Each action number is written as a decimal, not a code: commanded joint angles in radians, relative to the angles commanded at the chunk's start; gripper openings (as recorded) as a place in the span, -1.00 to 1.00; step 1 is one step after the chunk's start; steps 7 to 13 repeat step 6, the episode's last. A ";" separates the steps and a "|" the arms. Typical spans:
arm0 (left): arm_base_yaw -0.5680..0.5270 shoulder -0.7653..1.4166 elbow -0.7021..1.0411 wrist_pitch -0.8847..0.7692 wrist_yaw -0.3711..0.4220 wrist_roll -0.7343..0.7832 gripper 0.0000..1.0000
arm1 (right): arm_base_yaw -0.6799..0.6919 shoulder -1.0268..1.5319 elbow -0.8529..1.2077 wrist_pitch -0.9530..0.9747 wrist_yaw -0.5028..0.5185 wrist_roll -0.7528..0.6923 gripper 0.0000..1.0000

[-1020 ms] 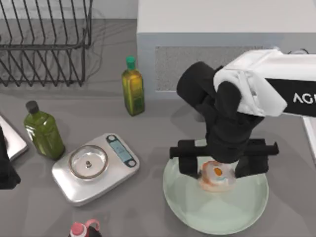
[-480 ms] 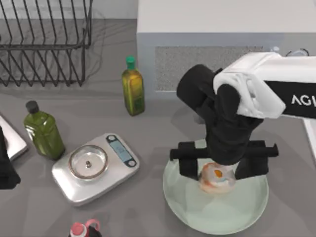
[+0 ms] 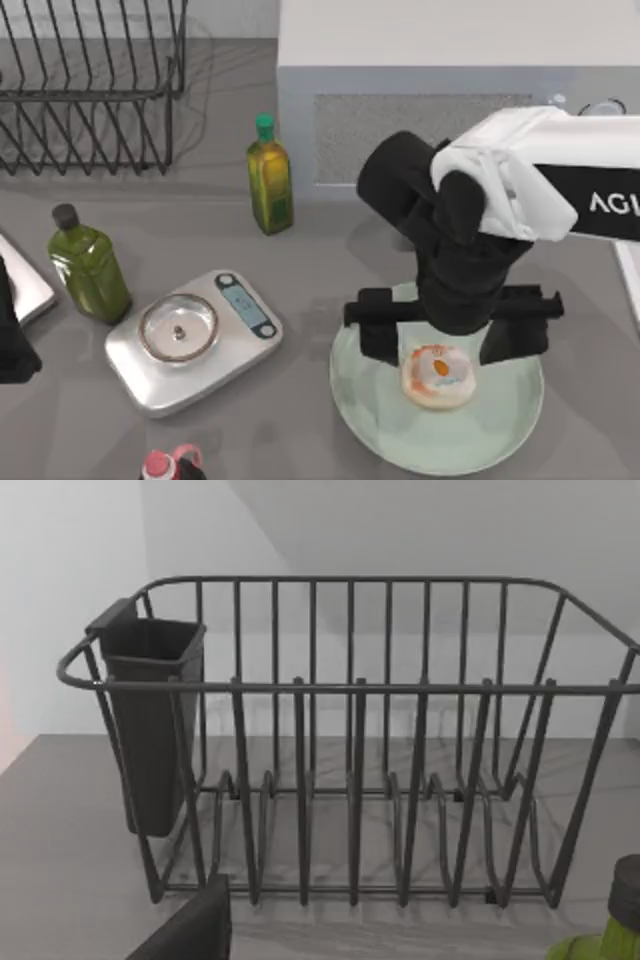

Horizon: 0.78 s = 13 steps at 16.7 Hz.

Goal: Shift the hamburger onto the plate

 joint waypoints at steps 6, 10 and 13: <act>0.000 0.000 0.000 0.000 0.000 0.000 1.00 | 0.000 0.000 0.000 0.000 0.000 0.000 1.00; 0.000 0.000 0.000 0.000 0.000 0.000 1.00 | 0.000 0.000 0.000 0.000 0.000 0.000 1.00; 0.000 0.000 0.000 0.000 0.000 0.000 1.00 | 0.000 0.000 0.000 0.000 0.000 0.000 1.00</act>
